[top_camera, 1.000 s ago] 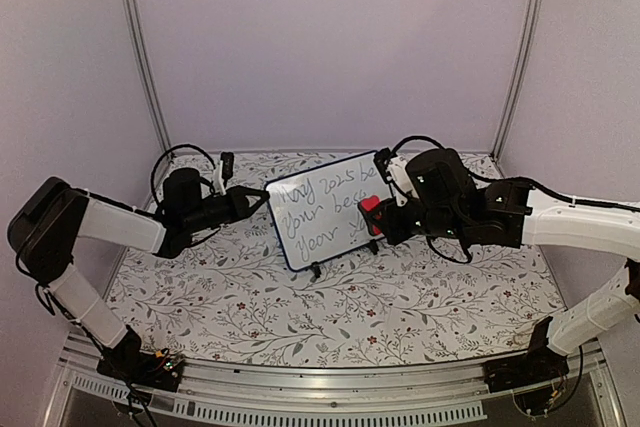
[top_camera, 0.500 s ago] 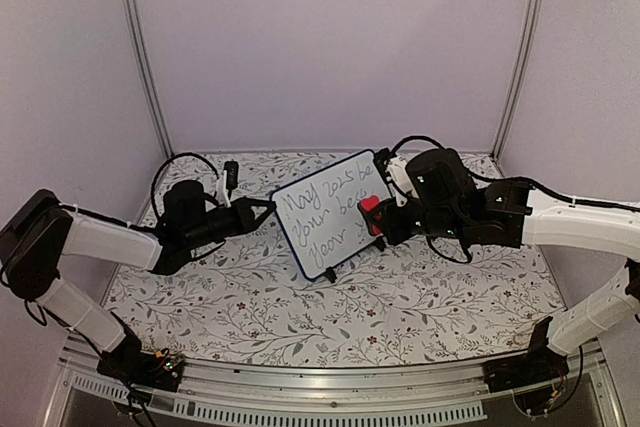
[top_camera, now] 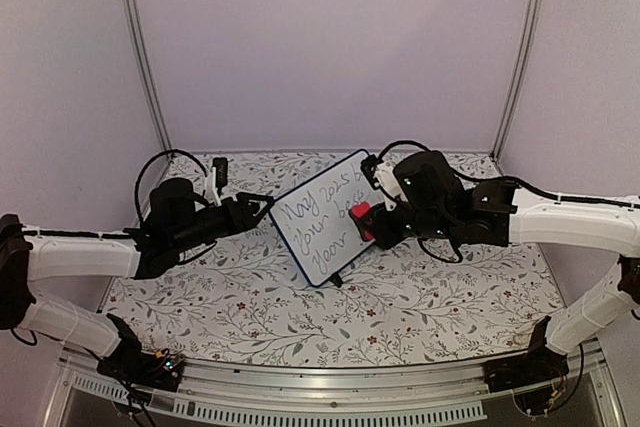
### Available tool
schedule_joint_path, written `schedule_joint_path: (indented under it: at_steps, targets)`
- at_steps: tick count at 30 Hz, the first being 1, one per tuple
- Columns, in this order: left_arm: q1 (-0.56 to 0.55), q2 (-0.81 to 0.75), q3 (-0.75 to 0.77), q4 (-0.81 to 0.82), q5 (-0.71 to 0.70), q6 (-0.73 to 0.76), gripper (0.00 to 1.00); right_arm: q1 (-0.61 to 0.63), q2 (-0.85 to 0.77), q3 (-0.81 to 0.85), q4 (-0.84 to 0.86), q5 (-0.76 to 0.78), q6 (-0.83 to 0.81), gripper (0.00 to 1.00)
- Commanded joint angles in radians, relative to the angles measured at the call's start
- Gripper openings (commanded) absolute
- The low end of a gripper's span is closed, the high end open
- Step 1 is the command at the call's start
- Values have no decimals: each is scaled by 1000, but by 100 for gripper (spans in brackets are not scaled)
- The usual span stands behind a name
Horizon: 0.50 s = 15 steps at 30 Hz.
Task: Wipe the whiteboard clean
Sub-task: Rotate the whiteboard at the center of the board.
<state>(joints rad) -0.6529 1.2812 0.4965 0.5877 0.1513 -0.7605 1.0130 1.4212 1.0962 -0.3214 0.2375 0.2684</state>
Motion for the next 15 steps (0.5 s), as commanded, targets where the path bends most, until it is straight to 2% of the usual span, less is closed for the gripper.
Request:
schedule_joint_path:
  at_steps: [1,3,6,10,15]
  targets:
    - [9,-73,123,-251,-111,62,71,-5,31,61,37,-37,-57,14]
    - [38,-73,177,-333,-103,73,75,-5,49,81,47,-63,-82,14]
    - [94,-35,265,-418,-33,80,77,-5,78,114,72,-88,-144,14]
    - [144,30,325,-437,75,95,78,-5,126,168,102,-104,-216,14]
    - [151,119,364,-426,186,118,77,-6,188,232,159,-97,-290,18]
